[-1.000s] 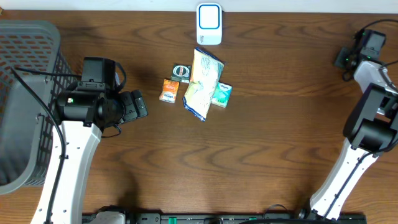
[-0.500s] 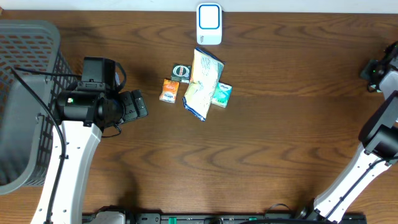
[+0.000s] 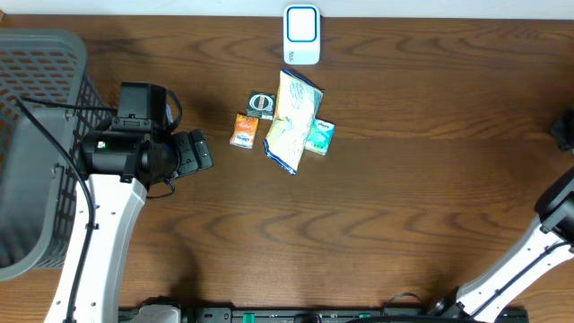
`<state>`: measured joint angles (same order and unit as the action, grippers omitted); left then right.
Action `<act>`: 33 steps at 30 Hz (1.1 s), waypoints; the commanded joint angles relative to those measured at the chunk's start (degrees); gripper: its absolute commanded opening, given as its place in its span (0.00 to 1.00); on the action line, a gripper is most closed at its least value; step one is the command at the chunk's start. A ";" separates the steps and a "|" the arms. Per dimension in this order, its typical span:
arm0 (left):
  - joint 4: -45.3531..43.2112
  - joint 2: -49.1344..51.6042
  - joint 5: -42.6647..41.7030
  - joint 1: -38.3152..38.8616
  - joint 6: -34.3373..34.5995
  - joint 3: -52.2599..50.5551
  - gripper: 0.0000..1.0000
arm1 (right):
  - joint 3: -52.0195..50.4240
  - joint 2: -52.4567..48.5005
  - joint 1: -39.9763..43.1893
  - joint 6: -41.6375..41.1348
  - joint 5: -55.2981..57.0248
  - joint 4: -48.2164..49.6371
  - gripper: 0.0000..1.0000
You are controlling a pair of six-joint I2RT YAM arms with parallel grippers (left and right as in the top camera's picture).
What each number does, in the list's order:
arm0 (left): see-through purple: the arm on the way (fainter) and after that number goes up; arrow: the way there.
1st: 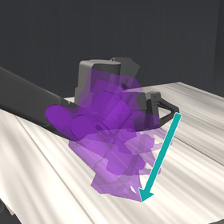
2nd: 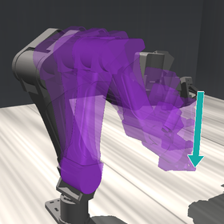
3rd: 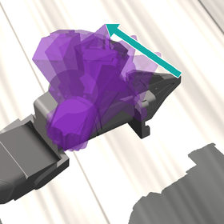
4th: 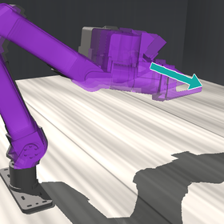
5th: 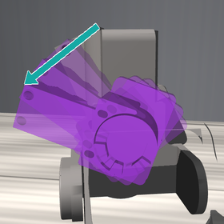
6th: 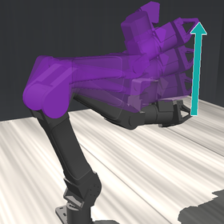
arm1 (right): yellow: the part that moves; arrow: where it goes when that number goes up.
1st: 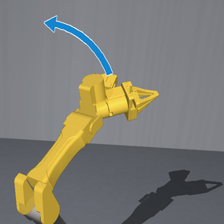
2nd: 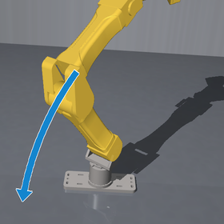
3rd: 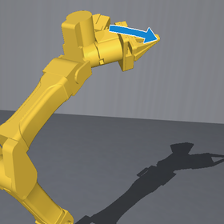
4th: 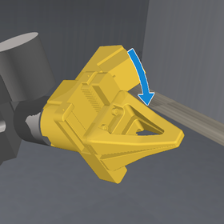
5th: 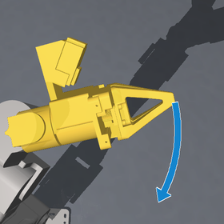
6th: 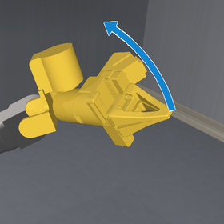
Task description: Scan the item barcode
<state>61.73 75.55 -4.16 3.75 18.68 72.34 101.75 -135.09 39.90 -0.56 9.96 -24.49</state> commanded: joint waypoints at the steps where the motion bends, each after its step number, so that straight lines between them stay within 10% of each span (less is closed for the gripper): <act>1: 0.31 0.00 0.17 -0.31 0.50 0.04 0.98 | -0.52 5.46 -0.24 0.59 -0.44 -0.22 0.06; 8: 0.31 0.00 0.17 -0.31 0.50 0.04 0.97 | -0.52 10.67 -3.17 -1.79 -28.94 -0.46 0.39; 9: 0.31 0.00 0.17 -0.31 0.50 0.04 0.97 | -0.52 11.04 -3.80 -3.23 -35.50 -0.37 0.99; 15: 0.31 0.00 0.17 -0.31 0.50 0.04 0.98 | -0.52 10.97 -9.68 -9.27 -63.32 -4.37 0.99; 33: 0.31 0.00 0.17 -0.31 0.50 0.04 0.98 | -0.52 10.97 -35.71 -3.63 -59.58 -19.06 0.99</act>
<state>61.73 75.55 -4.16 3.75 18.68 72.34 101.38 -124.44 7.33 -5.45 -50.63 -43.48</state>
